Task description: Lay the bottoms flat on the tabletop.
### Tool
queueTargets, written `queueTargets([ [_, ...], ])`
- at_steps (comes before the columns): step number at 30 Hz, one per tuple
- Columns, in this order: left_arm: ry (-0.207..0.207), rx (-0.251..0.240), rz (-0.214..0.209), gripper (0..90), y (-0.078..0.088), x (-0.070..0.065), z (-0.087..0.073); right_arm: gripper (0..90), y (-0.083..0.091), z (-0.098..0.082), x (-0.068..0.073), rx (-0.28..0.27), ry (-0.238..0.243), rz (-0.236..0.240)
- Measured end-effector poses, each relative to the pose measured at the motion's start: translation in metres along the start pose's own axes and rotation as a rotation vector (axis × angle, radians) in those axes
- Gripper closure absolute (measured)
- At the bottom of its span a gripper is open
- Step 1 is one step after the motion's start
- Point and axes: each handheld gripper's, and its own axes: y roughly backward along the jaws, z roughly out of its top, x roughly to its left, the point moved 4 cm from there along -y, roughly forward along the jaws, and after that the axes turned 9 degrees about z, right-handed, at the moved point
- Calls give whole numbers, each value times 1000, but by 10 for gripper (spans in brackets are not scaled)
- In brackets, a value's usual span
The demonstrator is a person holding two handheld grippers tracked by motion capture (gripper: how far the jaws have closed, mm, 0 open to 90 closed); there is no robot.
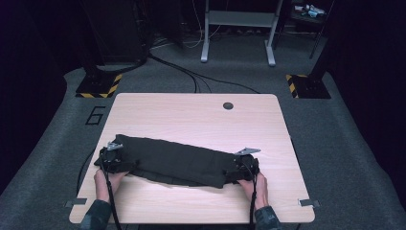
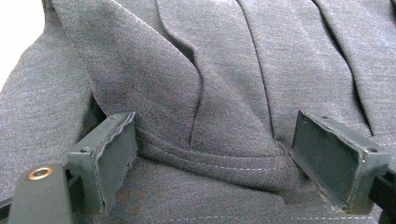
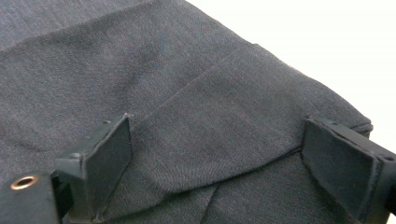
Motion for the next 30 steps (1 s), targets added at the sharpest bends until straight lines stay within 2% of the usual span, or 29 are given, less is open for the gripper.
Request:
queueTargets([
  [2,-7,5,-7,141,2,-4,-2,85,2,-2,-1,2,-14,-4],
  [5,-20,5,-11,141,4,-8,-3,85,5,-4,-6,2,-4,-10],
  [6,-16,4,-18,140,5,-10,-4,85,6,-4,-6,3,-11,-13],
  [10,-41,-4,-22,141,8,-19,-7,85,10,-8,-12,5,-18,-20],
  [24,-68,-13,-68,136,17,-48,-16,85,28,-21,-31,2,-48,-52],
  [25,-87,2,-65,125,17,-51,-18,85,29,-22,-32,0,-58,-55],
  [27,-102,-6,-65,120,18,-57,-21,85,31,-24,-36,-3,-63,-62],
  [30,-126,16,-75,108,16,-65,-27,85,36,-27,-42,-8,-72,-77],
])
